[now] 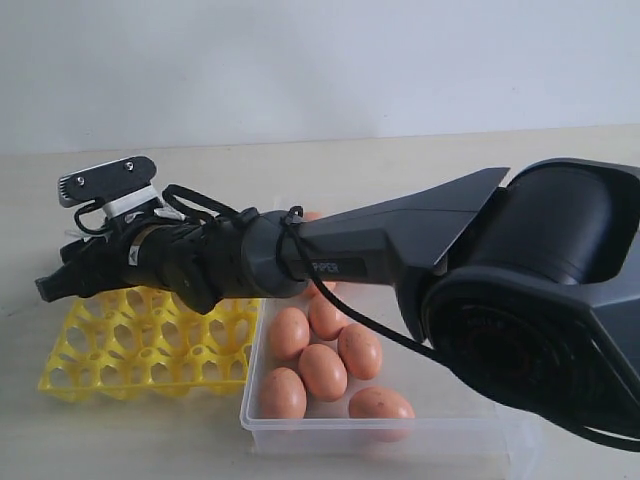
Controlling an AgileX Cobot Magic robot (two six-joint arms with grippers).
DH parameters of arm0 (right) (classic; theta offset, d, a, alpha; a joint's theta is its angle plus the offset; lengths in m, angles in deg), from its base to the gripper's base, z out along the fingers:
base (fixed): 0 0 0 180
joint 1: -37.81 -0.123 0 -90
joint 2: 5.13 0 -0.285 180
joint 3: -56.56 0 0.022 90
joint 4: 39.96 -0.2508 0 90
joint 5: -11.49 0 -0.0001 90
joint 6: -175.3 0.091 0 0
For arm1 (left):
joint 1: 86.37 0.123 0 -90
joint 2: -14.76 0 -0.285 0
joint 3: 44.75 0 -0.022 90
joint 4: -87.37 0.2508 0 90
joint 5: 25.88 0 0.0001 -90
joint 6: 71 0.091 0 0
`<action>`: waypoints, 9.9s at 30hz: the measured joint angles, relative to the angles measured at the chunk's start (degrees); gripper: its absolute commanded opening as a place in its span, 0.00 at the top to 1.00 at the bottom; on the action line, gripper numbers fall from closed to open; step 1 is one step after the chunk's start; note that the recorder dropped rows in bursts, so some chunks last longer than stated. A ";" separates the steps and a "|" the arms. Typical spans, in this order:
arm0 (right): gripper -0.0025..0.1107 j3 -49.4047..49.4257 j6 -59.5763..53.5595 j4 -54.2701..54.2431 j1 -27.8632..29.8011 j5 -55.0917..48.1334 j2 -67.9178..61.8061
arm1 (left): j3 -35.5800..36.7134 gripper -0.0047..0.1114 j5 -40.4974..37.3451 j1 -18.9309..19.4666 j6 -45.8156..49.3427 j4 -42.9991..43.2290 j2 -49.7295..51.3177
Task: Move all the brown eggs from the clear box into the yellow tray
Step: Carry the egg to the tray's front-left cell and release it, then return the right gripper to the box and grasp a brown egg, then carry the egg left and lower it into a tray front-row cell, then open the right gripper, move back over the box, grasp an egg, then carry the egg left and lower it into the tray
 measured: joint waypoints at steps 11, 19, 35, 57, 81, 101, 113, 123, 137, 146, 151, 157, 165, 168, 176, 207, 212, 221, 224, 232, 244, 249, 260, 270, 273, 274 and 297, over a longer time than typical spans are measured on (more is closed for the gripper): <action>0.52 -0.13 -12.42 4.20 1.57 -20.58 15.39 | 0.00 0.96 0.00 0.00 0.00 0.00 0.00; 0.83 -0.24 -12.15 8.19 3.81 -38.86 19.68 | 0.00 0.96 0.00 0.00 0.00 0.00 0.00; 0.81 10.89 7.53 25.39 12.28 -57.82 26.28 | 0.00 0.96 0.00 0.00 0.00 0.00 0.00; 0.52 17.67 7.75 20.86 19.34 -39.88 21.63 | 0.00 0.96 0.00 0.00 0.00 0.00 0.00; 0.60 9.44 4.14 18.37 19.44 -46.17 12.85 | 0.00 0.96 0.00 0.00 0.00 0.00 0.00; 0.98 14.02 0.63 13.00 19.44 -32.95 22.52 | 0.00 0.96 0.00 0.00 0.00 0.00 0.00; 0.98 20.57 -1.31 7.27 12.11 -3.27 28.70 | 0.00 0.96 0.00 0.00 0.00 0.00 0.00; 0.98 9.59 -1.46 7.27 5.43 -2.67 18.42 | 0.00 0.96 0.00 0.00 0.00 0.00 0.00; 0.98 -2.41 -1.46 2.19 0.81 -8.94 4.84 | 0.00 0.96 0.00 0.00 0.00 0.00 0.00; 0.98 -3.13 -1.46 0.17 0.81 -6.99 2.30 | 0.00 0.96 0.00 0.00 0.00 0.00 0.00; 0.98 -3.26 -1.35 -0.40 0.81 -6.19 1.84 | 0.00 0.96 0.00 0.00 0.00 0.00 0.00; 0.98 -3.53 -2.52 -1.05 0.81 -8.23 1.96 | 0.00 0.96 0.00 0.00 0.00 0.00 0.00; 0.98 -3.53 -6.84 -1.23 0.81 -12.11 2.67 | 0.00 0.96 0.00 0.00 0.00 0.00 0.00; 0.98 -3.53 -7.16 -1.33 1.13 -16.21 2.09 | 0.00 0.96 0.00 0.00 0.00 0.00 0.00; 0.98 -3.31 -10.88 -0.98 2.31 -19.44 4.89 | 0.00 0.96 0.00 0.00 0.00 0.00 0.00; 0.53 -3.18 -21.85 -20.28 2.69 -19.46 5.19 | 0.00 0.96 0.00 0.00 0.00 0.00 0.00; 0.45 -3.18 -23.15 -21.03 2.69 -19.75 4.69 | 0.00 0.96 0.00 0.00 0.00 0.00 0.00; 0.85 -3.18 -24.14 -17.37 2.69 -24.60 5.87 | 0.00 0.96 0.00 0.00 0.00 0.00 0.00; 0.98 -3.18 -23.66 -12.26 3.10 -30.37 7.54 | 0.00 0.96 0.00 0.00 0.00 0.00 0.00; 0.98 -3.18 -15.06 2.25 6.31 -40.96 8.66 | 0.00 0.96 0.00 0.00 0.00 0.00 0.00; 0.98 -3.18 -9.99 9.46 7.31 -46.48 8.91 | 0.00 0.96 0.00 0.00 0.00 0.00 0.00; 0.98 -2.29 -3.32 18.08 9.31 -51.21 12.35 | 0.00 0.96 0.00 0.00 0.00 0.00 0.00; 0.90 33.37 3.69 14.97 17.27 -29.53 35.14 | 0.00 0.96 0.00 0.00 0.00 0.00 0.00; 0.47 39.47 3.01 3.43 17.39 -38.19 39.49 | 0.00 0.96 0.00 0.00 0.00 0.00 0.00; 0.48 39.47 2.90 0.96 17.39 -39.19 39.49 | 0.00 0.96 0.00 0.00 0.00 0.00 0.00; 0.48 39.47 2.90 0.59 17.39 -39.67 39.49 | 0.00 0.96 0.00 0.00 0.00 0.00 0.00; 0.98 39.47 -0.91 -2.69 15.30 -39.33 32.86 | 0.00 0.96 0.00 0.00 0.00 0.00 0.00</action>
